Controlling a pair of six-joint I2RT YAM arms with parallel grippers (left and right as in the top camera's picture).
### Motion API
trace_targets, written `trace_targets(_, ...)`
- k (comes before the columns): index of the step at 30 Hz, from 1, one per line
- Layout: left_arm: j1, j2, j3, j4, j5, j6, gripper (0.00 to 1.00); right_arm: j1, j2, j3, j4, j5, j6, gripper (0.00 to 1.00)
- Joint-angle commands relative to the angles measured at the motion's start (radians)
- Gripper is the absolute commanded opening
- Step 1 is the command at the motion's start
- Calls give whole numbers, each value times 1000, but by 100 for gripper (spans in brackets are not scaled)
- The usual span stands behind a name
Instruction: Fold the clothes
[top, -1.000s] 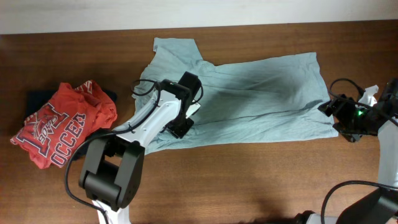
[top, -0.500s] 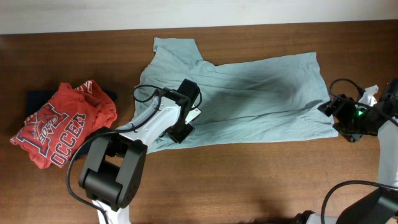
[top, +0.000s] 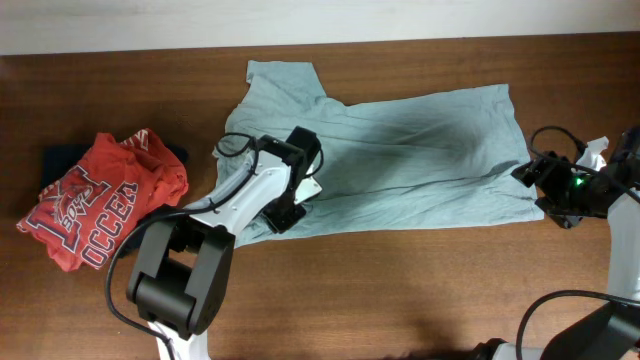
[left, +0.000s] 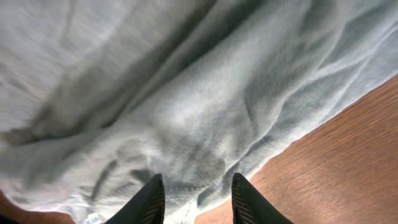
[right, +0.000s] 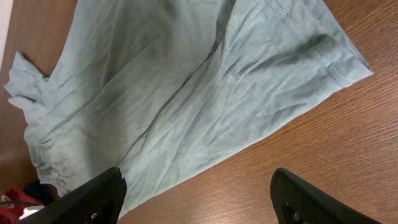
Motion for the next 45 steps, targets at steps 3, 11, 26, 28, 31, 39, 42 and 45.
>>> trace_targets(3,10,-10,-3,5,8,34,36,6,-14,17,2,13,-6,79)
trace_targets(11,32,-7,-42,16,7,34,36,6,-14,17,1,13,-6,79)
trace_targets(26,59,-7,-71,136,10,56,9,6,-14,17,-2,13,-6,79)
trace_targets(28,58,-8,-61,123,3,56,9,6,-14,17,-2,13,-6,79)
trace_targets(31,58,-8,-19,79,3,52,8,6,-14,17,-2,13,-6,79)
trace_targets(39,58,-8,139,-29,4,61,8,6,-14,17,-2,13,-6,79)
trace_targets(42,58,-8,143,-11,5,91,8,6,-14,17,-2,13,-6,79)
trace_targets(45,58,-6,143,23,12,103,8,6,-14,17,-2,13,-6,79)
